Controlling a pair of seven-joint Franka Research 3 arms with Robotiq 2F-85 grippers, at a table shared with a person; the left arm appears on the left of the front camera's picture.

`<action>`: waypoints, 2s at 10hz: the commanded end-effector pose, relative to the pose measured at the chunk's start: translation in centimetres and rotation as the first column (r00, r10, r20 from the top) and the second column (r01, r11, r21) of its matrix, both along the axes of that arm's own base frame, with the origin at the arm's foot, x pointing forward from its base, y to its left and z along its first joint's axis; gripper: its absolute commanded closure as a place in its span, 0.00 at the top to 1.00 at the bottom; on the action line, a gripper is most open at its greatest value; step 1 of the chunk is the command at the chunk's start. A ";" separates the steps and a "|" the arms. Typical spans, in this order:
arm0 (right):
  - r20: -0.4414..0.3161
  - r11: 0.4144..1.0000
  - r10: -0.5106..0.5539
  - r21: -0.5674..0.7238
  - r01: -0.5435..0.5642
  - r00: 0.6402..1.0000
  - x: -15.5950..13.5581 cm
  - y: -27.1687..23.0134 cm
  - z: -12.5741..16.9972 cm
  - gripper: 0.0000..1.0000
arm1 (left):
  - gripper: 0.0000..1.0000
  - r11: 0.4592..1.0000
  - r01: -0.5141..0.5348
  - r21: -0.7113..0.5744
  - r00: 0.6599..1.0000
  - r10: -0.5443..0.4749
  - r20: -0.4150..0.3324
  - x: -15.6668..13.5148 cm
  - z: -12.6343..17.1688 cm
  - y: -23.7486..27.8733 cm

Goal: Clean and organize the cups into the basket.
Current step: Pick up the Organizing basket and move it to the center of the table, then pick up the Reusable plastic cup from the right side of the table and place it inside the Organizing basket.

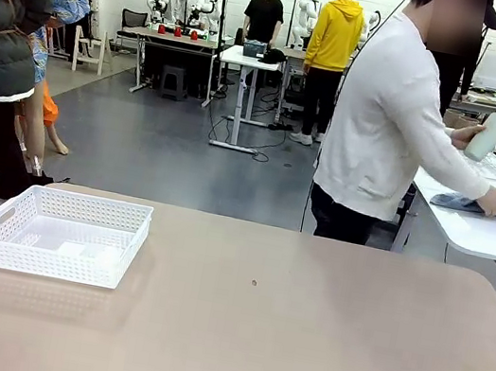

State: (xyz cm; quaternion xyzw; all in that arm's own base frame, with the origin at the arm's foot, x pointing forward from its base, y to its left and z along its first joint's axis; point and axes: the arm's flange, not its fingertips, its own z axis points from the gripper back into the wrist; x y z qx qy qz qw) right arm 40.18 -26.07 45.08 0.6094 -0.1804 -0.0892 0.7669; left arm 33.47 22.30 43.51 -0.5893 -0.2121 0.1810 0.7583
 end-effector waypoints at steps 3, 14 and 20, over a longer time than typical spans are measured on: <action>0.002 1.000 0.006 0.006 -0.006 1.000 0.0 -0.1 0.0 1.00 | 1.00 1.000 0.000 -0.007 1.000 0.000 0.010 -0.1 0.2 0.1; 0.002 1.000 0.006 0.006 -0.006 1.000 0.0 -0.1 0.0 1.00 | 1.00 1.000 0.000 -0.007 1.000 0.000 0.010 -0.1 0.2 0.1; 0.183 0.975 0.200 -0.134 -0.177 0.963 0.2 0.1 -0.2 1.00 | 1.00 0.992 0.074 0.106 0.995 -0.081 0.063 0.1 0.1 0.3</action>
